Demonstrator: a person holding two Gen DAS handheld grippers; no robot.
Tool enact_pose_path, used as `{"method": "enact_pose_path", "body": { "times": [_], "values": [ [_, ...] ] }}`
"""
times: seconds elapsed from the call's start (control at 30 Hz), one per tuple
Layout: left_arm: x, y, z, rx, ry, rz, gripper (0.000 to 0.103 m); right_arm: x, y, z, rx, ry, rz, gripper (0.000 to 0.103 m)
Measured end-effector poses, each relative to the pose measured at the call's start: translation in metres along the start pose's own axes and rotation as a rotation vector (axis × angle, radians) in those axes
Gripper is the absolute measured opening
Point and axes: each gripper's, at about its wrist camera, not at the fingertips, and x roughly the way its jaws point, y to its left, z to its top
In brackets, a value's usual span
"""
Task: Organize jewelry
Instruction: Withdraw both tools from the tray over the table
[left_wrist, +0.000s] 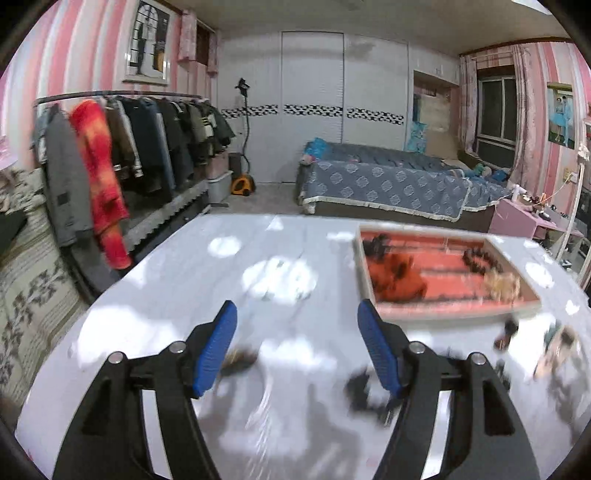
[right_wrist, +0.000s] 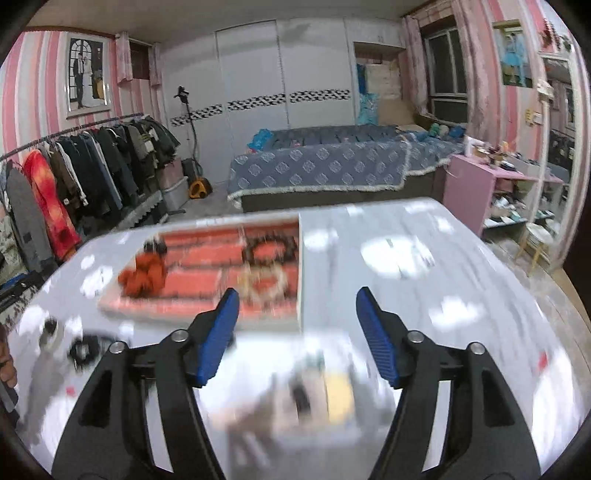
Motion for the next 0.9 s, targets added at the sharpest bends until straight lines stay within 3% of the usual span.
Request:
{"method": "enact_pose_path", "body": {
  "times": [0.13,0.23,0.33,0.9],
  "values": [
    [-0.026,0.004,-0.044,-0.020,0.013,0.027,0.071,-0.029,0.007,-0.040,-0.017,0.003,-0.023,0.072],
    [-0.034,0.006,-0.067,-0.019,0.056,-0.024,0.073,-0.033,0.010,-0.053,-0.021,0.025,-0.023,0.074],
    [-0.047,0.011,-0.064,-0.040,0.017,-0.020,0.076,-0.029,0.009,-0.061,-0.034,0.056,-0.050,0.074],
    [-0.010,-0.022,-0.047,0.051,0.103,-0.050,0.076,-0.013,0.000,-0.056,-0.015,0.076,-0.075,0.074]
  ]
}}
